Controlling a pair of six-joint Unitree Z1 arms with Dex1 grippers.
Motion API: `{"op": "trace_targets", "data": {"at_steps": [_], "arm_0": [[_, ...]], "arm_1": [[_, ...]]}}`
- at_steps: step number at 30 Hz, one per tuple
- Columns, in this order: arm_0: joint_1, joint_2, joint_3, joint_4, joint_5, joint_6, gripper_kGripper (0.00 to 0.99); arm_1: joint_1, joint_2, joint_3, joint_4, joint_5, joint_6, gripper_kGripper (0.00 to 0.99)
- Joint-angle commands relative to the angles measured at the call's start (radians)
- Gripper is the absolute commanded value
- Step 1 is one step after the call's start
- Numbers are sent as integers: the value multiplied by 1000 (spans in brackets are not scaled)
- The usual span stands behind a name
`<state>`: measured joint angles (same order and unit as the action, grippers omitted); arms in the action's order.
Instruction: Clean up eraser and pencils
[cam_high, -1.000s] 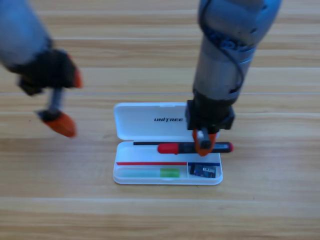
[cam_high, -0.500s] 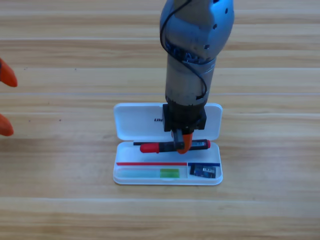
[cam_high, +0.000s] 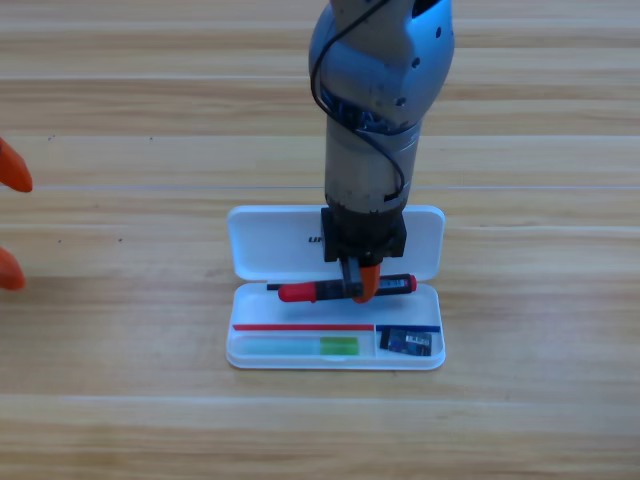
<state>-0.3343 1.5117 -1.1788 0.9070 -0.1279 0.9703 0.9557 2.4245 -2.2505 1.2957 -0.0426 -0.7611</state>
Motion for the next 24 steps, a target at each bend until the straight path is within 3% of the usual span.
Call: {"op": "trace_targets", "data": {"at_steps": [1,3,4,12,19,22,24], "arm_0": [[20,-22,27,-14,-12,11,990],[21,-22,30,-17,-13,10,990],[21,-22,31,-19,-13,10,990],[21,-27,45,-31,-19,10,990],[23,-30,47,-43,-21,4,990],[24,-30,45,-63,-21,-1,990],[26,-27,44,-100,-21,-7,990]], "arm_1": [[24,48,2,19,-3,2,534],[24,42,2,24,0,3,769],[24,36,3,27,3,5,795],[47,-111,101,48,79,0,819],[113,-548,381,50,247,-1,862],[115,-706,414,43,303,17,877],[78,-795,410,11,316,97,888]]}}
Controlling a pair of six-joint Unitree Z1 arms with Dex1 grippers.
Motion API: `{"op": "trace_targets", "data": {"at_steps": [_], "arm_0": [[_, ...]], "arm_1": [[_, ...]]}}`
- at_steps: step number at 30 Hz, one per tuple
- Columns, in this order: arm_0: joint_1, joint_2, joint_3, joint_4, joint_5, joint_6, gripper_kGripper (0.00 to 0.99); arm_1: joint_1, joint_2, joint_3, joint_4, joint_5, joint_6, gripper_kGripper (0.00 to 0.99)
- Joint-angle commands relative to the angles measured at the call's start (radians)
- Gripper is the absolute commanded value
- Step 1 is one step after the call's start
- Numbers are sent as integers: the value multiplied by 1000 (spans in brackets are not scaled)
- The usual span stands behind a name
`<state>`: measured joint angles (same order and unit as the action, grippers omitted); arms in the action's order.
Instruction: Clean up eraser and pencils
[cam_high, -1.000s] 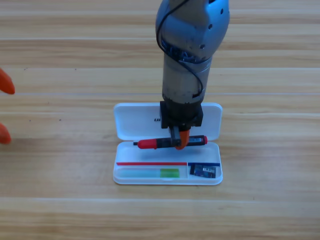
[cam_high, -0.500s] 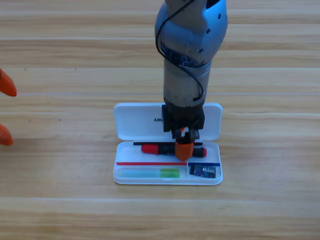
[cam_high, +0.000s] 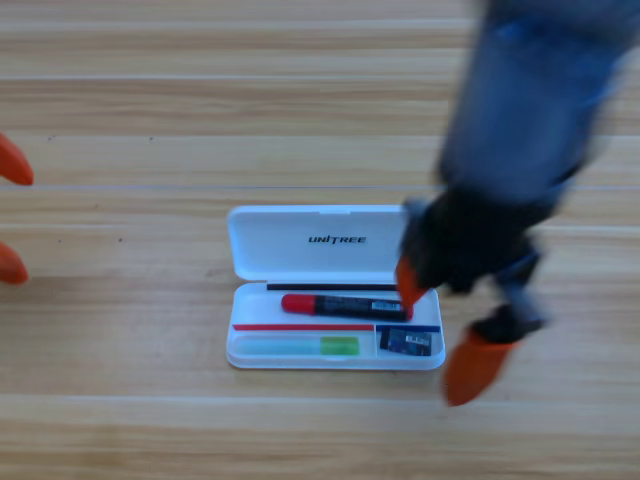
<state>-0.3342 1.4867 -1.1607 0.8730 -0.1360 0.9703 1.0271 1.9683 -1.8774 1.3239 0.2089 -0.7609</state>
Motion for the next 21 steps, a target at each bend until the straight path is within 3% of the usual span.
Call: {"op": "trace_targets", "data": {"at_steps": [1,3,9,17,21], "arm_0": [[26,4,26,-89,-14,-12,990],[26,24,24,-150,-33,-19,989],[26,179,4,-359,-192,-19,884],[52,429,-17,-565,-381,-24,618],[73,483,-16,-632,-401,-30,588]], "arm_1": [[-21,-378,38,-34,79,130,888],[-59,-450,67,-91,110,207,888],[-65,-598,365,-405,110,351,904],[-65,-588,528,-566,167,379,904],[-65,-588,555,-589,193,377,917]]}}
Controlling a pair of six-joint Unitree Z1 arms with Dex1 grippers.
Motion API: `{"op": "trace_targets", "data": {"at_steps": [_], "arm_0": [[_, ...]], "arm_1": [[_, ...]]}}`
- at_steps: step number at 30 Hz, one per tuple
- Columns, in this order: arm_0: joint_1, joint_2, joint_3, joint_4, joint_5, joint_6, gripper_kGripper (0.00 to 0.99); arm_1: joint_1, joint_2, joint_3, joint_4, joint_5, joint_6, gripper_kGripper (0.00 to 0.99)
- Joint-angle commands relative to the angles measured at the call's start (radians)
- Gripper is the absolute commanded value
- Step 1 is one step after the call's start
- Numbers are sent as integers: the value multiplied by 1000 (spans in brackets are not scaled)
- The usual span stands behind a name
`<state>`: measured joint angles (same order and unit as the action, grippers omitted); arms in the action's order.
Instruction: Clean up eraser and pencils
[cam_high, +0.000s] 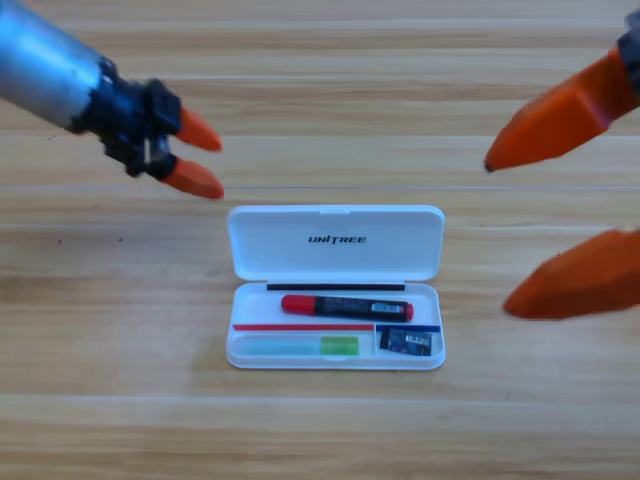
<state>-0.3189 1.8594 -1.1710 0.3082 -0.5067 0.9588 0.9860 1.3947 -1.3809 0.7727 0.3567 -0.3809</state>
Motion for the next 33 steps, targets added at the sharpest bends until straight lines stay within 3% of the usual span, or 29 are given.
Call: {"op": "trace_targets", "data": {"at_steps": [1,5,8,15,18,24,30,33], "arm_0": [[67,115,2,-84,-29,-22,588],[98,112,31,-144,-21,-29,601],[127,78,42,-136,-6,-22,723],[204,-123,39,14,45,2,946],[207,-178,7,62,51,20,982],[189,-66,-279,331,43,72,910],[118,20,-315,347,43,78,808],[84,67,-332,347,43,77,805]], "arm_1": [[-24,-14,60,-39,47,-3,917],[-24,-14,69,-41,56,-3,917],[-24,-13,85,-52,56,-4,917],[-24,-14,92,-61,68,-3,917],[-24,-14,95,-61,71,-3,917],[-24,-19,97,-61,77,-3,917],[-24,-17,97,-61,84,-3,917],[-24,-16,97,-61,91,-3,917]]}}
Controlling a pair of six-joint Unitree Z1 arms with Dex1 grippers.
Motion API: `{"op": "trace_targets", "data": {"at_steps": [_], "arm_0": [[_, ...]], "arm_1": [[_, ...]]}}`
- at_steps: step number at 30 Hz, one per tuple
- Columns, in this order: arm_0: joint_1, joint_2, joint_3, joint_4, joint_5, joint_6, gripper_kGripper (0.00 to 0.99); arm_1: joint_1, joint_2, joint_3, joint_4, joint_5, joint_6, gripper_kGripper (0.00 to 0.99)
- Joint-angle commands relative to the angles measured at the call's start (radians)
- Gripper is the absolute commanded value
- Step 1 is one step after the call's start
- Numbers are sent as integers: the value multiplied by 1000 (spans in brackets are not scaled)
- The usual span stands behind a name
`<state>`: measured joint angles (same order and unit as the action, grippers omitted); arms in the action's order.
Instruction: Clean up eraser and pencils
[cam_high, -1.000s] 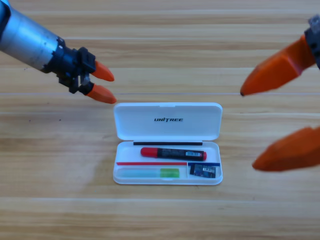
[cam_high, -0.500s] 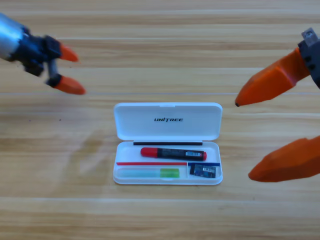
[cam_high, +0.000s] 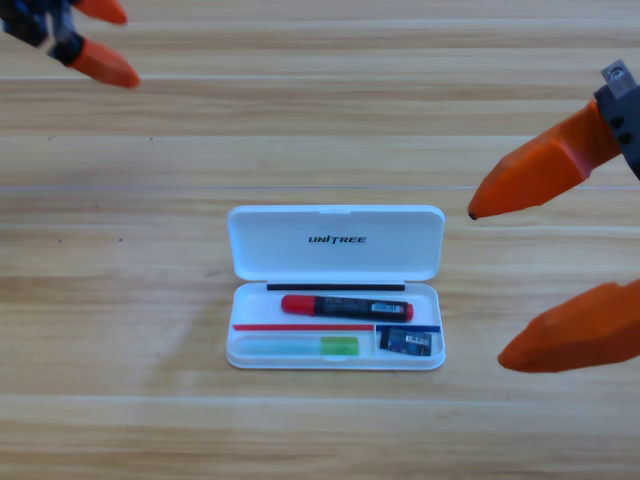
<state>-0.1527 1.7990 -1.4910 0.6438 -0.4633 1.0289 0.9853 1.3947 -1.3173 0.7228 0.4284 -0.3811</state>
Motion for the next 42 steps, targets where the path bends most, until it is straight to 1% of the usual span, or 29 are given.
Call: {"op": "trace_targets", "data": {"at_steps": [1,3,5,10,11,12,14,15,16,20,21,27,42], "arm_0": [[-94,146,-20,11,0,7,804],[-117,172,-28,11,3,7,802],[-140,197,-37,11,8,2,761],[-199,234,-54,8,29,-15,752],[-209,238,-58,7,35,-21,735],[-220,246,-65,8,41,-26,676],[-237,252,-71,8,45,-29,594],[-246,253,-75,8,49,-29,528],[-254,255,-80,8,55,-32,442],[-277,266,-91,7,54,-32,31],[-281,266,-89,4,54,-35,0],[-303,283,-77,-7,66,-61,0],[-329,352,-52,-10,58,-59,0]], "arm_1": [[-23,-14,33,-11,21,-2,917],[-23,-14,33,-11,23,-2,917],[-23,-14,32,-11,24,-2,917],[-23,-13,32,-11,26,-2,917],[-23,-13,32,-11,26,-2,917],[-23,-13,32,-11,26,-2,917],[-23,-9,32,-11,26,-4,917],[-23,-9,32,-13,26,-2,917],[-23,-8,32,-13,26,-4,917],[-23,-8,32,-13,29,-2,917],[-23,-8,32,-13,29,-2,917],[-23,-8,32,-11,32,-2,917],[-23,-8,32,-11,33,-2,917]]}}
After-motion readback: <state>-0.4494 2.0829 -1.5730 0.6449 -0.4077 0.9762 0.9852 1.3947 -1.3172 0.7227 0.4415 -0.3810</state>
